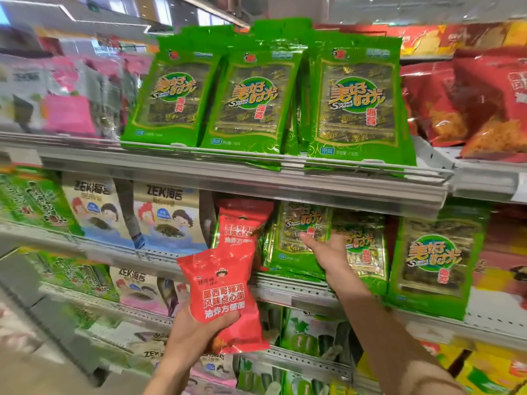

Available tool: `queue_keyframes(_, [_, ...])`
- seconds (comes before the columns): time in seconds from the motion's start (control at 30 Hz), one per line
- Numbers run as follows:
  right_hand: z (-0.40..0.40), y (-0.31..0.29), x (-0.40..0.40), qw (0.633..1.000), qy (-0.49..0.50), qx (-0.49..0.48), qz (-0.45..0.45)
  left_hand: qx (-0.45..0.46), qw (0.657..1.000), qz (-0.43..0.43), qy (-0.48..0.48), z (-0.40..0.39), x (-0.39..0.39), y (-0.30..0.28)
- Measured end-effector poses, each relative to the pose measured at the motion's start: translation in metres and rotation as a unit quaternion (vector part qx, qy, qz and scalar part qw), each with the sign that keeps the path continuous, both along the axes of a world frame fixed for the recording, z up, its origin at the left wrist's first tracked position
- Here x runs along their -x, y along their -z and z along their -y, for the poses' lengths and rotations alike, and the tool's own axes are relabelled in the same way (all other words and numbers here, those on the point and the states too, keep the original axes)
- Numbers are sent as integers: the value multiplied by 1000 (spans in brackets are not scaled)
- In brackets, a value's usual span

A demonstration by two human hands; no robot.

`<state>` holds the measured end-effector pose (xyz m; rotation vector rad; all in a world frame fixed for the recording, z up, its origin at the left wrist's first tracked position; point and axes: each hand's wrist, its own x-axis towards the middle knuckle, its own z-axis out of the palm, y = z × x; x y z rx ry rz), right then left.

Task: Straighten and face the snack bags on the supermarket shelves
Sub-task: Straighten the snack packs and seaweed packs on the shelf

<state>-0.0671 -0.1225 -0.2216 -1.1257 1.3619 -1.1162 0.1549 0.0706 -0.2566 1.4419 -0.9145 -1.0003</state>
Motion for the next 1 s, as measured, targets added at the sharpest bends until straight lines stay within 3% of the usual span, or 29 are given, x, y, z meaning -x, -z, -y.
queue_keyframes(0.17, [0,13,-12,997,-46,-21,-61,-15,1000,-13,20,-7,-11,3])
queue_keyframes(0.3, [-4,18,-5,978,-93,-63,-178,-25,999,-10,28,-4,-11,4])
queue_keyframes(0.43, [-17,10,-7,911,-29,43,-408,-17,999,-1,46,4,-2,3])
queue_keyframes(0.57, [-42,2,-6,845,-2,95,-527,3,997,23,69,11,16,-3])
queue_keyframes(0.63, [-52,3,6,841,-3,104,-531,4,996,22,83,15,29,-5])
queue_keyframes(0.7, [-67,7,29,853,37,191,-485,5,995,16,100,19,48,-8])
queue_keyframes(0.77, [-83,18,65,840,87,260,-467,11,993,15,119,22,76,-12])
queue_keyframes(0.9, [-110,46,158,916,189,159,-316,48,985,26,165,33,153,-20])
queue_keyframes(1.0, [-121,67,237,930,255,108,-241,60,979,51,187,41,224,-23])
